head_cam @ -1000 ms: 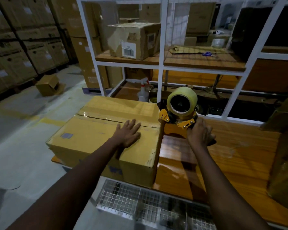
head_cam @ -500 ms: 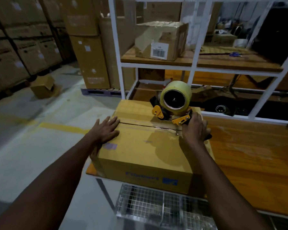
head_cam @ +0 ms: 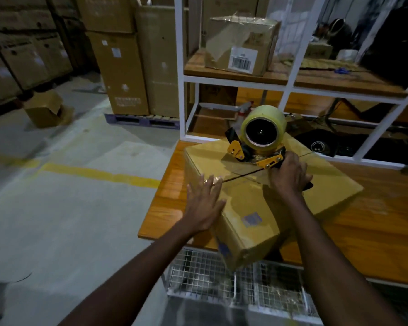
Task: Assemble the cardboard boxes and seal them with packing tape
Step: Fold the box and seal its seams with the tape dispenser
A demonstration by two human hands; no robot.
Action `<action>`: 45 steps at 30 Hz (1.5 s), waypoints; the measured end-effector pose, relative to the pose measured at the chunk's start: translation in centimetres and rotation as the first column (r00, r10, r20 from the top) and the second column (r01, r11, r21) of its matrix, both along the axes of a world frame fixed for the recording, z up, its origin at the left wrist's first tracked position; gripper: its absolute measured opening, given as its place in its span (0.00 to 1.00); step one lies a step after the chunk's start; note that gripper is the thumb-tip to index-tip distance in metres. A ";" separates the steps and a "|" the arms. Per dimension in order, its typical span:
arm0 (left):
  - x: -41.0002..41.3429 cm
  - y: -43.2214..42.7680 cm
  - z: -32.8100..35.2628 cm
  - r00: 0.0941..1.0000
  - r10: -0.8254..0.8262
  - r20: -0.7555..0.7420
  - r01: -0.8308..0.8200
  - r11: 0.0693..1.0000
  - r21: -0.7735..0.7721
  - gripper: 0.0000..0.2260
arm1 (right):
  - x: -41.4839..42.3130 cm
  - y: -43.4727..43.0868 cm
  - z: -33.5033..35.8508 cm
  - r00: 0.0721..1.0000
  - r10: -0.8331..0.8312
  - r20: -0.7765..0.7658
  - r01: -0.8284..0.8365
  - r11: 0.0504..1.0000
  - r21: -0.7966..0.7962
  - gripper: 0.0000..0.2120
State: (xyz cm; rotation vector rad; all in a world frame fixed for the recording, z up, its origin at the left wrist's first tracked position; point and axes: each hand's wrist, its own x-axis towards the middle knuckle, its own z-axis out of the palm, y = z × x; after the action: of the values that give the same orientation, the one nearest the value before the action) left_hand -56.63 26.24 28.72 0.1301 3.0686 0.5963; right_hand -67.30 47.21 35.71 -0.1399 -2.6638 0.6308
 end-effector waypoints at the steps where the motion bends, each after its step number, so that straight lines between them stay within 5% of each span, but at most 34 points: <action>1: -0.1 -1.5 0.1 0.996 -0.086 -0.035 0.085 0.996 -0.016 0.39 | 0.1 0.3 0.0 1.000 -0.008 -0.006 0.008 1.000 0.002 0.12; 7: -5.0 -8.3 2.0 0.971 -0.239 0.021 0.228 0.894 -0.387 0.51 | 1.2 1.7 0.2 0.999 -0.036 -0.026 0.037 0.999 0.018 0.10; 14: -6.0 -5.0 -0.7 0.991 -0.124 -0.058 0.105 0.961 -0.255 0.41 | 1.0 3.3 0.4 0.998 -0.050 -0.023 0.052 0.997 0.060 0.11; 24: -1.1 6.5 -2.8 0.967 0.092 -0.236 -0.130 0.980 -0.151 0.42 | 0.9 5.8 0.9 0.999 0.020 -0.032 -0.018 0.998 0.061 0.13; 37: 0.8 21.9 -1.3 0.948 0.292 -0.123 -0.309 0.939 -0.153 0.40 | 2.9 16.5 0.8 0.987 0.155 -0.041 -0.152 0.985 0.080 0.13; 45: 2.0 28.5 -0.7 0.924 0.334 -0.183 -0.368 0.908 -0.200 0.27 | 3.7 23.7 1.3 0.979 0.203 -0.023 -0.202 0.978 0.060 0.14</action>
State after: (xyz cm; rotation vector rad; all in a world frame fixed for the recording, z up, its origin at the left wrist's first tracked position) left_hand -54.66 54.78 28.04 -0.4125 3.2969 0.2341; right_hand -63.62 70.89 36.97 0.1581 -2.6857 0.6125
